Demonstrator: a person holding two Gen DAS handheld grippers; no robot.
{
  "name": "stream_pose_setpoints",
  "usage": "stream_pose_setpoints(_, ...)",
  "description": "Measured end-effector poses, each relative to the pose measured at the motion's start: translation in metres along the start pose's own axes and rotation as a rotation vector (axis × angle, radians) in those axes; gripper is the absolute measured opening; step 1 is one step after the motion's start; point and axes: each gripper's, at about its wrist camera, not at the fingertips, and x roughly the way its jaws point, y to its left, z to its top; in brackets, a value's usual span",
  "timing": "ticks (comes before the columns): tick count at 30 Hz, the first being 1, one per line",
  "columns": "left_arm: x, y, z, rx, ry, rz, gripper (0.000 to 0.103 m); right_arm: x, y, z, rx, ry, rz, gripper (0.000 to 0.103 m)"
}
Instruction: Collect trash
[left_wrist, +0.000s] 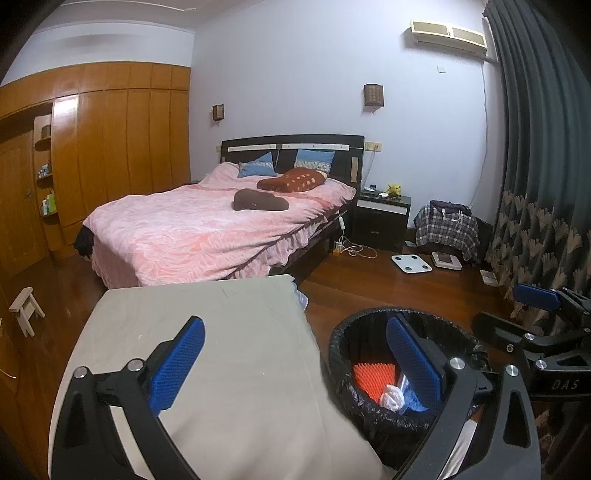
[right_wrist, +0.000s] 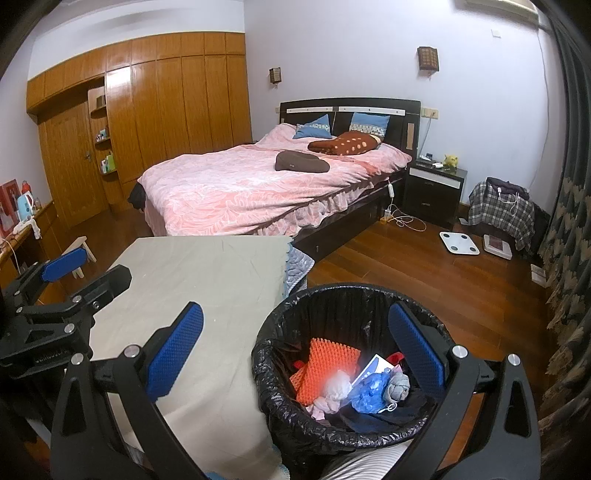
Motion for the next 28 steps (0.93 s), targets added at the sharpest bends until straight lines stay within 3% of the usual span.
stream_pose_setpoints(28, 0.0023, -0.0026, -0.0007, 0.006, 0.010, -0.004, 0.097, 0.0029, 0.0023, -0.0006, 0.002, 0.005, 0.003, 0.098)
